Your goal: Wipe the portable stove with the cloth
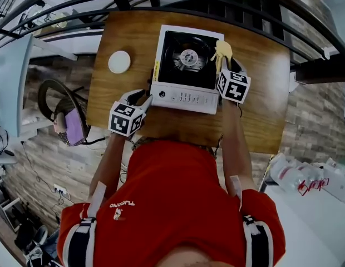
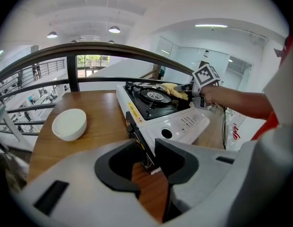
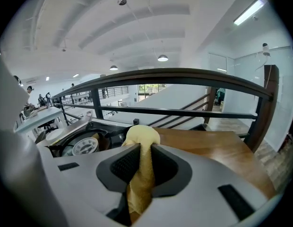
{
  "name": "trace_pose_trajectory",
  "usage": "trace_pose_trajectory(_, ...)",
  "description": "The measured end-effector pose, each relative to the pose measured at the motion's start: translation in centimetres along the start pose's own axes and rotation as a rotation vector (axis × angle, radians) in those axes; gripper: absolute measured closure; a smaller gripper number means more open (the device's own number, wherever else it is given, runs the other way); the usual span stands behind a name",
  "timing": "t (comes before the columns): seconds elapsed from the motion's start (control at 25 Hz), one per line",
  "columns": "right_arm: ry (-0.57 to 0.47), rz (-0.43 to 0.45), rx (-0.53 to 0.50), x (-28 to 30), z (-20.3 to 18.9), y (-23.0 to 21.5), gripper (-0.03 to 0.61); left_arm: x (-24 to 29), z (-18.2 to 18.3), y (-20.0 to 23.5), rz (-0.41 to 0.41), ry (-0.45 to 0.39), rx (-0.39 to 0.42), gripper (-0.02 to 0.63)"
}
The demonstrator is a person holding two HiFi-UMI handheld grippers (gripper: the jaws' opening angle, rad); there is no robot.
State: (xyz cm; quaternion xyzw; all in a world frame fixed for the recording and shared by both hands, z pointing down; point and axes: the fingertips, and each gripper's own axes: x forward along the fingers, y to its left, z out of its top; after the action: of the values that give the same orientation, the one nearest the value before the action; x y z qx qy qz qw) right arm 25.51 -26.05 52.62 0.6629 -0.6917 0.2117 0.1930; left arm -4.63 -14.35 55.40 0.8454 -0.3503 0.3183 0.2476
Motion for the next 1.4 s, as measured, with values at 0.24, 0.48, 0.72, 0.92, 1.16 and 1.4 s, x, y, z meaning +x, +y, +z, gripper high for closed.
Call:
trace_pose_trajectory(0.24,0.007,-0.024,-0.011,2.0,1.4,-1.0,0.494,-0.1,0.1,-0.1,-0.015,0.008,-0.001,0.488)
trace_pose_trajectory(0.48,0.018,-0.031,-0.047,4.3,2.8,-2.1,0.494,-0.1,0.1,-0.1,-0.032,0.011,-0.011,0.488)
trace_pose_trajectory(0.72,0.041,0.002,-0.155,6.6,4.6,-2.2,0.494,-0.1,0.3,0.0,-0.049,0.017,-0.016,0.488)
trace_pose_trajectory(0.92,0.068,0.039,-0.251,8.2,5.9,-2.0,0.494,-0.1,0.3,0.0,-0.056,0.021,-0.023,0.488)
trace_pose_trajectory(1.16,0.103,0.103,-0.362,9.5,6.9,-0.8,0.494,-0.1,0.3,-0.2,-0.058,0.025,-0.012,0.488)
trace_pose_trajectory(1.4,0.142,0.193,-0.477,10.7,7.6,1.2,0.494,-0.2,0.4,-0.2,-0.066,0.023,-0.015,0.488)
